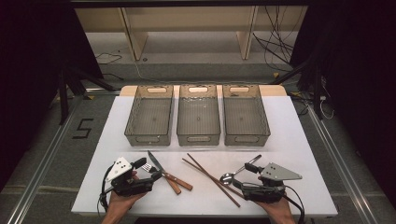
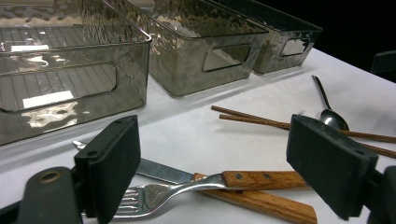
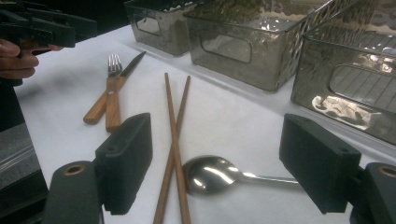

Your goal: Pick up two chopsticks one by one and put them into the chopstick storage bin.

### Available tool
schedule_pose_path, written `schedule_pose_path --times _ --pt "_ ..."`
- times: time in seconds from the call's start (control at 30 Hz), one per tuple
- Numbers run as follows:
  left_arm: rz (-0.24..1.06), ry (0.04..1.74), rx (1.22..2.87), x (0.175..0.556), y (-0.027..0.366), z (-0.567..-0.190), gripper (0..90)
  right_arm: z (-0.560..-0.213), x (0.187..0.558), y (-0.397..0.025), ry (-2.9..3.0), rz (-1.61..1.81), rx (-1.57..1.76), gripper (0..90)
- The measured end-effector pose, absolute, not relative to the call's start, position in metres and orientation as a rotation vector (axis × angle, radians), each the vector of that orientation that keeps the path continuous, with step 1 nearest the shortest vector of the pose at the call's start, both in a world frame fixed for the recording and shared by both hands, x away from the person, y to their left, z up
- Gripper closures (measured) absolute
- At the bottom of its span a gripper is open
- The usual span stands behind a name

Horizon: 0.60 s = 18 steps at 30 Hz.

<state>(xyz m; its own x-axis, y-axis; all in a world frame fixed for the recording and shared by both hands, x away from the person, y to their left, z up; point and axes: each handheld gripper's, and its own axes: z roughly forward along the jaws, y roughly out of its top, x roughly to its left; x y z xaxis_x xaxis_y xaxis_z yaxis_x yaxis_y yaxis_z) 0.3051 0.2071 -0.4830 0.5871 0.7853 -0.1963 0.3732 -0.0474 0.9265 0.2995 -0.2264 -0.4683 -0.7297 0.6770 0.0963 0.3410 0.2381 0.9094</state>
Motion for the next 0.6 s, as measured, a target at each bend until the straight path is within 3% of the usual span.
schedule_pose_path --times 0.6 --pt "0.439 0.982 1.652 0.305 0.207 -0.483 17.2 -0.454 0.307 -0.223 2.281 1.397 0.932 31.1"
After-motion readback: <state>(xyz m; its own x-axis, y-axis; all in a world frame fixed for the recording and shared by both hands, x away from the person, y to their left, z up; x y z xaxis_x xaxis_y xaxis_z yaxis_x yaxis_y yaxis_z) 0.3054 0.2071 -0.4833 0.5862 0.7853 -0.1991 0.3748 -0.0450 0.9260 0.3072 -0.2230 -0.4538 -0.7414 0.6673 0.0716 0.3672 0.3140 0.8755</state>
